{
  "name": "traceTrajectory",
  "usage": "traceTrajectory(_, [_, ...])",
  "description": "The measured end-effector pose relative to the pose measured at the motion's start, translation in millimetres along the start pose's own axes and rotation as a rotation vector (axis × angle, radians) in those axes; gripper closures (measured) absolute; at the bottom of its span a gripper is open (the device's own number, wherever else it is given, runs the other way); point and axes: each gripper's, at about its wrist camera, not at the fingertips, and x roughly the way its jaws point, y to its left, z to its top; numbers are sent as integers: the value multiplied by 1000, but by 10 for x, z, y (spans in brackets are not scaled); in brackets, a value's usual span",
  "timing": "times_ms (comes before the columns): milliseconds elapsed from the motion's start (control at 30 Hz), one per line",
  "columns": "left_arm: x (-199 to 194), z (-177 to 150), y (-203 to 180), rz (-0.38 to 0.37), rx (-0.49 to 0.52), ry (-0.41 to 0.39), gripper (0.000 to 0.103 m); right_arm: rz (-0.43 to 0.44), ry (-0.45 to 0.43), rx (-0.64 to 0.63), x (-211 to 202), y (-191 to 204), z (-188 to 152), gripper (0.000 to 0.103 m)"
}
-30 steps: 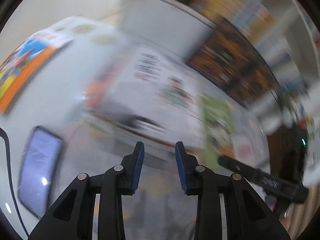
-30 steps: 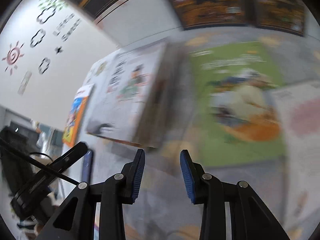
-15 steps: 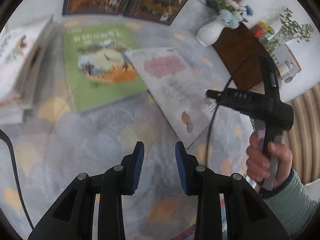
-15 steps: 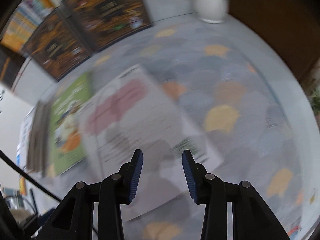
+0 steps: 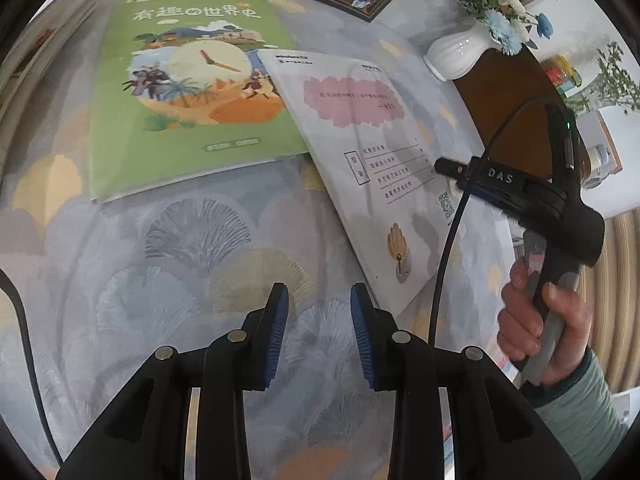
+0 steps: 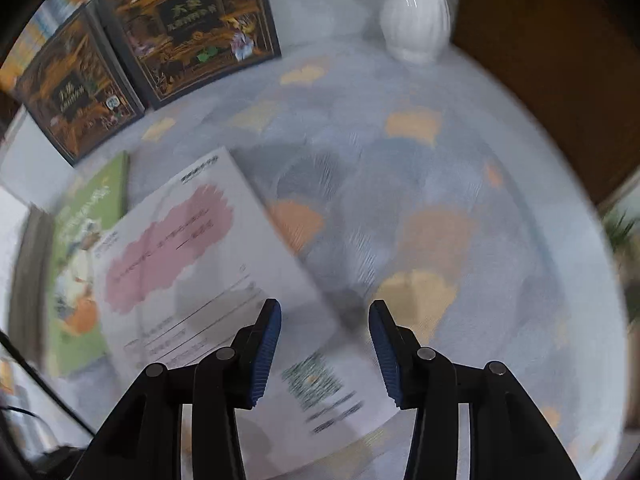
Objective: Organize books
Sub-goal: 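Move the left gripper to the white booklet with pink heading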
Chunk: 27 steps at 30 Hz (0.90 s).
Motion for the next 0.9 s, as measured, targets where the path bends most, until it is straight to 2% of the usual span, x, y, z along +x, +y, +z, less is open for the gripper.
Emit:
traceTrajectory(133, [51, 96, -54, 2, 13, 3, 74, -52, 8, 87, 213, -250, 176, 59])
traceTrajectory(200, [113, 152, -76, -3, 14, 10, 74, -31, 12, 109, 264, -321, 185, 58])
traceTrajectory(333, [201, 202, -83, -31, -1, 20, 74, 3, 37, 29, 229, -228, 143, 57])
traceTrajectory(433, [230, 229, -83, -66, -23, 27, 74, 31, 59, -23, 194, -147, 43, 57])
traceTrajectory(567, [258, 245, -110, -76, -15, 45, 70, 16, 55, -60, 113, -80, -148, 57])
traceTrajectory(767, [198, 186, -49, -90, -25, 39, 69, 97, 91, 43, -21, -304, -461, 57])
traceTrajectory(900, [119, 51, -50, -66, 32, 59, 69, 131, 121, 46, -172, -340, -755, 57])
